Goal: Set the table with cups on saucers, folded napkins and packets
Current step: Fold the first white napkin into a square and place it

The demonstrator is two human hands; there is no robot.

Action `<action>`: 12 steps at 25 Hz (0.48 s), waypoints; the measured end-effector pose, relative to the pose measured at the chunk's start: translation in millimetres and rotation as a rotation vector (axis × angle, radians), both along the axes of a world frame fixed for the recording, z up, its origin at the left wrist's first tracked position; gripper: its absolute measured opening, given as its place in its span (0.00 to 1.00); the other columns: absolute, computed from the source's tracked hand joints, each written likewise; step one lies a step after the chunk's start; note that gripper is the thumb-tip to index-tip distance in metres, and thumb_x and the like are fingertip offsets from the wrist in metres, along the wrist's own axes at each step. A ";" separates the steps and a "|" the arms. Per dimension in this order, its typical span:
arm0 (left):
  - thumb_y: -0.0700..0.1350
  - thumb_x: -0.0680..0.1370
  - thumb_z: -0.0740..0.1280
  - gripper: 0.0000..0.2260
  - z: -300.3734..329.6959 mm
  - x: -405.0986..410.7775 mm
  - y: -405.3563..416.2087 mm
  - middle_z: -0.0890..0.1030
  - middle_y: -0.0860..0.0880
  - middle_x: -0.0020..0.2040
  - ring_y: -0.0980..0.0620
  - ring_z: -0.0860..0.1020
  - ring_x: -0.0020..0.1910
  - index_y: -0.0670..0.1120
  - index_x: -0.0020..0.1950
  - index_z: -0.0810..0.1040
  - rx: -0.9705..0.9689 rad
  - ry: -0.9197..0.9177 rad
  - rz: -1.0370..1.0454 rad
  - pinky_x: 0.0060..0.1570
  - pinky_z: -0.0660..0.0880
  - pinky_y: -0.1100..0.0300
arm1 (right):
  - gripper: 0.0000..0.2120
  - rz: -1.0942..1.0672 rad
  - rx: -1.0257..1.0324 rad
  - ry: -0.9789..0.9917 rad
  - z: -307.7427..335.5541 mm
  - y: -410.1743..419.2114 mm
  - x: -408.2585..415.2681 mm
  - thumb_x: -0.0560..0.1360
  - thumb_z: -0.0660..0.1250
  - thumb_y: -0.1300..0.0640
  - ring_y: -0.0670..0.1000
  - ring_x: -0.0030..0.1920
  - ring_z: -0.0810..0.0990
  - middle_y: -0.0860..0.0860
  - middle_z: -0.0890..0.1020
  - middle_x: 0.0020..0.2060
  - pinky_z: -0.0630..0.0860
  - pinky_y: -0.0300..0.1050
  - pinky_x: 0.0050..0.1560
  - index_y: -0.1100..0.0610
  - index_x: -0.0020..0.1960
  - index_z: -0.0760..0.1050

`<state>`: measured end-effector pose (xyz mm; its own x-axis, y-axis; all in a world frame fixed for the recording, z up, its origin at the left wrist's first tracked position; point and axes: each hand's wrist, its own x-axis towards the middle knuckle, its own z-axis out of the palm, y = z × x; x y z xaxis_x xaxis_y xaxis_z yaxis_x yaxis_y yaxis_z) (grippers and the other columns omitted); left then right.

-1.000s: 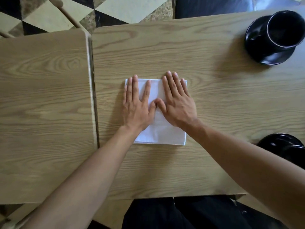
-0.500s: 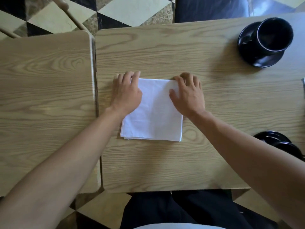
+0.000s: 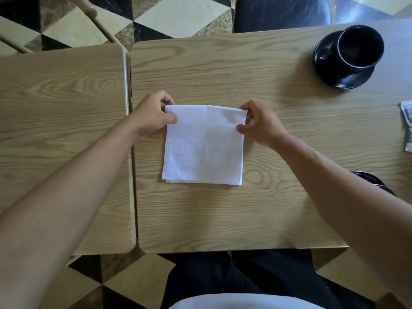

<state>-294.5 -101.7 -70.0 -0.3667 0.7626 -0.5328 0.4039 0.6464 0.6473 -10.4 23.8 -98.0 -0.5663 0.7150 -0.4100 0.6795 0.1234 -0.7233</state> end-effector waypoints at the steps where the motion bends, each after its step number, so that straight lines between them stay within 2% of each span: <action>1: 0.36 0.69 0.76 0.15 -2.1 1.7 -6.4 0.83 0.53 0.42 0.59 0.78 0.34 0.51 0.50 0.79 0.010 -0.062 0.062 0.35 0.75 0.66 | 0.19 -0.024 -0.036 0.007 -0.3 -4.2 2.2 0.69 0.76 0.59 0.43 0.37 0.79 0.44 0.81 0.41 0.69 0.25 0.35 0.48 0.55 0.74; 3: 0.33 0.69 0.76 0.14 -9.4 5.9 -16.1 0.84 0.52 0.43 0.58 0.80 0.38 0.46 0.51 0.83 0.002 -0.085 0.090 0.37 0.77 0.68 | 0.18 -0.021 -0.033 -0.043 -1.8 -11.7 4.6 0.68 0.78 0.58 0.39 0.35 0.77 0.41 0.81 0.39 0.69 0.25 0.33 0.49 0.53 0.75; 5: 0.33 0.69 0.75 0.10 -13.8 9.8 -22.9 0.84 0.49 0.43 0.56 0.80 0.39 0.40 0.48 0.83 -0.004 -0.053 0.077 0.40 0.78 0.61 | 0.14 -0.008 0.007 -0.102 -3.8 -17.1 5.6 0.67 0.77 0.58 0.43 0.34 0.76 0.41 0.78 0.36 0.67 0.26 0.32 0.51 0.47 0.75; 7: 0.32 0.69 0.73 0.11 -13.2 13.3 -28.2 0.84 0.45 0.44 0.53 0.79 0.40 0.38 0.51 0.82 0.022 -0.044 0.069 0.44 0.77 0.57 | 0.12 0.014 0.052 -0.123 -4.2 -22.7 7.7 0.66 0.76 0.60 0.45 0.35 0.73 0.42 0.75 0.36 0.66 0.27 0.33 0.54 0.43 0.74; 10: 0.32 0.69 0.70 0.16 -8.0 19.7 -37.5 0.85 0.51 0.46 0.57 0.82 0.40 0.47 0.54 0.81 0.051 0.026 0.004 0.39 0.77 0.67 | 0.14 0.059 0.094 -0.072 -5.4 -34.4 13.0 0.66 0.75 0.62 0.45 0.38 0.72 0.41 0.75 0.37 0.66 0.27 0.37 0.52 0.45 0.73; 12: 0.34 0.69 0.69 0.16 -8.7 24.3 -42.9 0.85 0.52 0.47 0.54 0.83 0.44 0.48 0.53 0.78 0.023 0.096 -0.026 0.40 0.78 0.61 | 0.16 0.075 0.094 -0.064 -6.5 -41.1 14.8 0.68 0.73 0.62 0.48 0.45 0.72 0.40 0.78 0.37 0.66 0.33 0.41 0.49 0.48 0.71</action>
